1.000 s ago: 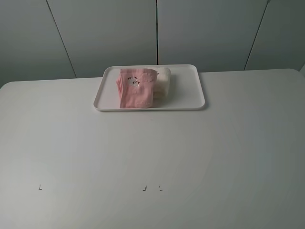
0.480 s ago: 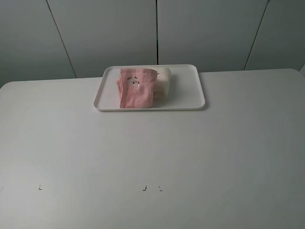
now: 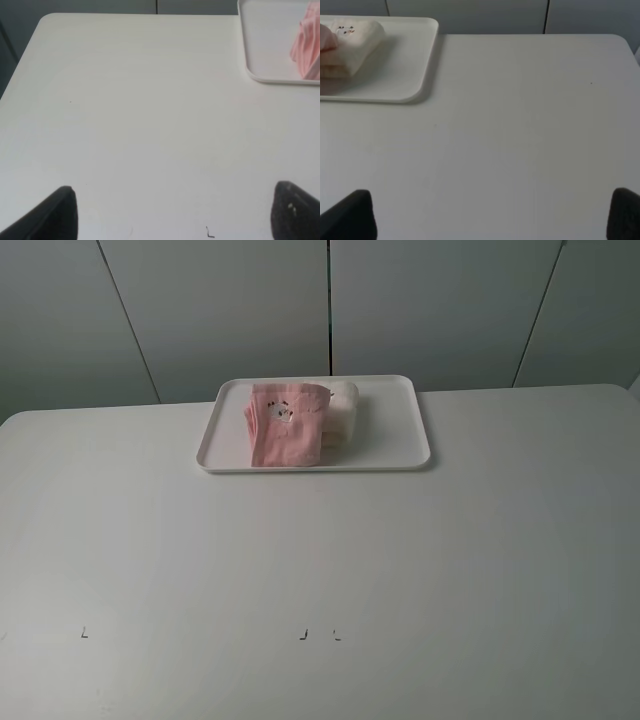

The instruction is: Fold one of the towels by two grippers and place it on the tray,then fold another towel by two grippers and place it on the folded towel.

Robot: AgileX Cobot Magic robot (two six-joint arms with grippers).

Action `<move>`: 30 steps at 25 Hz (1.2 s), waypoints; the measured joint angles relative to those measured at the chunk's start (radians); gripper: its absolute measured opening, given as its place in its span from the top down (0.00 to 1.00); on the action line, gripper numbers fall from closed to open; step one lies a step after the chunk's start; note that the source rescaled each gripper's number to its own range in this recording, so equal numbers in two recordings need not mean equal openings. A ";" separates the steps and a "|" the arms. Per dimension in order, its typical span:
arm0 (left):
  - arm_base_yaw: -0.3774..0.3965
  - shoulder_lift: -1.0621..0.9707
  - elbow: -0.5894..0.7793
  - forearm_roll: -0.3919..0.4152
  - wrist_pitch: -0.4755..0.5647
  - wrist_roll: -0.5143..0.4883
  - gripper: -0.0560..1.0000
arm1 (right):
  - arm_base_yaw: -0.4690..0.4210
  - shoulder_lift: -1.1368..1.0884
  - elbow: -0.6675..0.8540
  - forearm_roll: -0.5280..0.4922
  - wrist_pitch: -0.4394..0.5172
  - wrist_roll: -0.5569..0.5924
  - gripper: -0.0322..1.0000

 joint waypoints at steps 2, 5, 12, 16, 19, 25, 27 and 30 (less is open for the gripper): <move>0.000 0.000 0.000 0.000 0.000 0.000 0.01 | 0.000 0.000 0.000 0.000 0.000 0.000 0.00; 0.000 0.000 0.000 0.000 0.000 0.000 0.01 | 0.000 0.000 0.000 0.000 0.000 0.000 0.00; 0.000 0.000 0.000 0.000 0.000 0.000 0.01 | 0.000 0.000 0.000 0.000 0.000 0.000 0.00; 0.000 0.000 0.000 0.000 0.000 0.000 0.01 | 0.000 0.000 0.000 0.000 0.000 0.000 0.00; 0.000 0.000 0.000 0.000 0.000 0.000 0.01 | 0.000 0.000 0.000 0.000 0.000 0.000 0.00; 0.000 0.000 0.000 0.000 0.000 0.000 0.01 | 0.000 0.000 0.000 0.000 0.000 0.000 0.00; 0.000 0.000 0.000 0.000 0.000 0.000 0.01 | 0.000 0.000 0.000 0.000 0.000 0.000 0.00; 0.000 0.000 0.000 0.000 0.000 0.000 0.01 | 0.000 0.000 0.000 0.000 0.000 0.000 0.00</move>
